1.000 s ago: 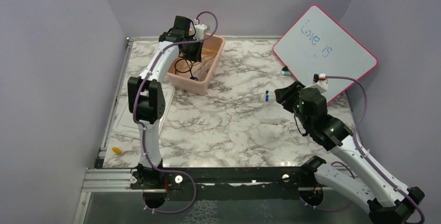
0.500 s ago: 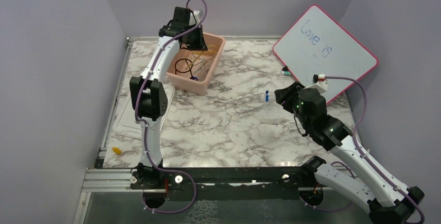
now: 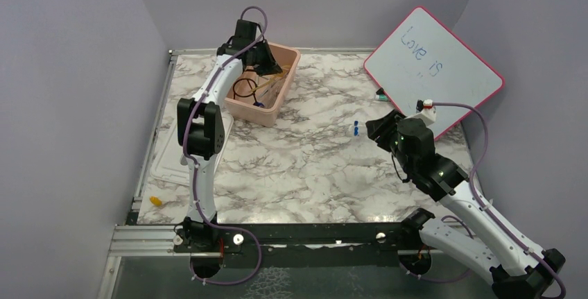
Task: Organize the chemistry lab equipment
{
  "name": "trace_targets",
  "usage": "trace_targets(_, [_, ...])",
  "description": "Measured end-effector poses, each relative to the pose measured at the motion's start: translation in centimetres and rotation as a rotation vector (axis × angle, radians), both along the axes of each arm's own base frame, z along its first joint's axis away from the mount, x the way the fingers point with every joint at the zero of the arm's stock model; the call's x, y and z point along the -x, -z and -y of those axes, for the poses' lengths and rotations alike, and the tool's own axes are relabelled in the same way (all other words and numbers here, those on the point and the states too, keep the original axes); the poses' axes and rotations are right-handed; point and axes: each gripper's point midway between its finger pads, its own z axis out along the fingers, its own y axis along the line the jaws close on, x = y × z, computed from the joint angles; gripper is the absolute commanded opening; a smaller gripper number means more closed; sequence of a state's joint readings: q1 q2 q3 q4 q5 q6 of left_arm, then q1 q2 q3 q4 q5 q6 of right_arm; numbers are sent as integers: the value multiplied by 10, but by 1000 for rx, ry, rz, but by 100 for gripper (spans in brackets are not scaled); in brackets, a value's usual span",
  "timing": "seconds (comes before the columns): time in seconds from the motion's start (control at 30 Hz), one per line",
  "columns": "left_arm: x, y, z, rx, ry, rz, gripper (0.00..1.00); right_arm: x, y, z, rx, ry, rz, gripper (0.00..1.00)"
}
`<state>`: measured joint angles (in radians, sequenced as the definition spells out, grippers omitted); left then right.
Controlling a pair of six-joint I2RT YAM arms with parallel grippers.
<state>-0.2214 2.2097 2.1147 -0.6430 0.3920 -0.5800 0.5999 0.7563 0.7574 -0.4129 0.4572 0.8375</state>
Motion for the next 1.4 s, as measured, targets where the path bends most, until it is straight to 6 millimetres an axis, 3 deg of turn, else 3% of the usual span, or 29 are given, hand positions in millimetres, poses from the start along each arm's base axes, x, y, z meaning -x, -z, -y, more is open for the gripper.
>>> trace_targets(0.13, [6, 29, 1, 31, -47, -84, 0, 0, 1, 0, 1, 0, -1, 51])
trace_targets(0.23, [6, 40, 0, 41, -79, -114, 0, 0, 1, 0, 1, 0, -1, 51])
trace_targets(0.5, [0, 56, -5, 46, -156, -125, 0, 0, 1, 0, 1, 0, -2, 51])
trace_targets(0.77, [-14, 51, -11, 53, -222, -86, 0, 0, 2, 0, 3, 0, -4, 51])
trace_targets(0.9, [-19, 48, -10, 68, -231, -74, 10, 0, 2, 0, 3, 0, -4, 51])
trace_targets(1.2, [-27, 51, -16, 12, -233, -30, 42, -1, 3, -1, 6, 0, -8, 51])
trace_targets(1.3, [-28, 38, -25, -43, -229, 12, 48, -1, 3, -1, 6, 0, -8, 51])
trace_targets(1.4, [-25, 10, -34, -82, -222, 76, 54, -1, 6, 0, 8, 0, -12, 51])
